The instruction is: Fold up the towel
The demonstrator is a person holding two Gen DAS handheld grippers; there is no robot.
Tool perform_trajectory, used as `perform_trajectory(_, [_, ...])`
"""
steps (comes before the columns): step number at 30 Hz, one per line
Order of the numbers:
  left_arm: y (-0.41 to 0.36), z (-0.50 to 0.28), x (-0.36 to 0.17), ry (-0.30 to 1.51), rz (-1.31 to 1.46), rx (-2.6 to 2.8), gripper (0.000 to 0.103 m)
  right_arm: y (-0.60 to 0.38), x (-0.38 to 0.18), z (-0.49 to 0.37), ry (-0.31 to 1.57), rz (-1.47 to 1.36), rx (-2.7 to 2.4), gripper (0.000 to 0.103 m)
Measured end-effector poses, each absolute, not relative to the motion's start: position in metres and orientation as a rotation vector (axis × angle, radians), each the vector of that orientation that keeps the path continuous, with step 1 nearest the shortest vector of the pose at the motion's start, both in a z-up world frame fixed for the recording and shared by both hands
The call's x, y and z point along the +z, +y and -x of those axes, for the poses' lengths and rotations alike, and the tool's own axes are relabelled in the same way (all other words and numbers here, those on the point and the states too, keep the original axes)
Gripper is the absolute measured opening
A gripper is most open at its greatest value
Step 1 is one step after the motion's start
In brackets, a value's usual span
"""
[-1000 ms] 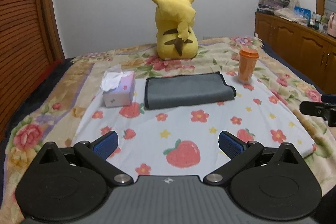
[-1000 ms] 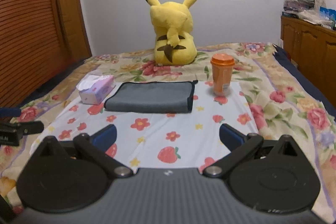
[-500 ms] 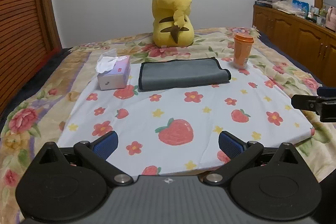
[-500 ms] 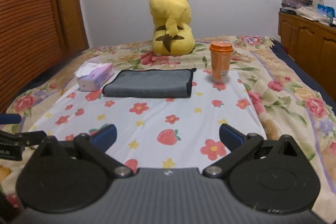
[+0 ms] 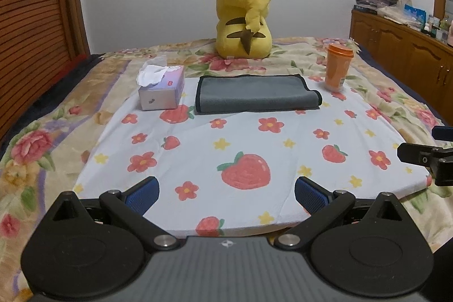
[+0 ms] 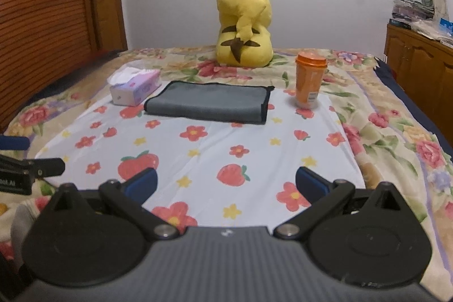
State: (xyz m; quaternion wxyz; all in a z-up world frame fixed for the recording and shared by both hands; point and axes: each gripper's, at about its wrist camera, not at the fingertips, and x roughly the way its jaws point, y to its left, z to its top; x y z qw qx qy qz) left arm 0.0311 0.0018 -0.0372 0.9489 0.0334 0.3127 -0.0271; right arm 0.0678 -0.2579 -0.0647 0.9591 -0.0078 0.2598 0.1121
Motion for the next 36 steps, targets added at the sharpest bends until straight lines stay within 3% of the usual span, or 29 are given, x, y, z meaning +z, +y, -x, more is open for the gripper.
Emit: perform_trajectory(36, [-0.002, -0.023, -0.025, 0.527, -0.109, -0.051, 0.103, -0.266, -0.060, -0.063, 0.447, -0.010, 0.187, 0.103])
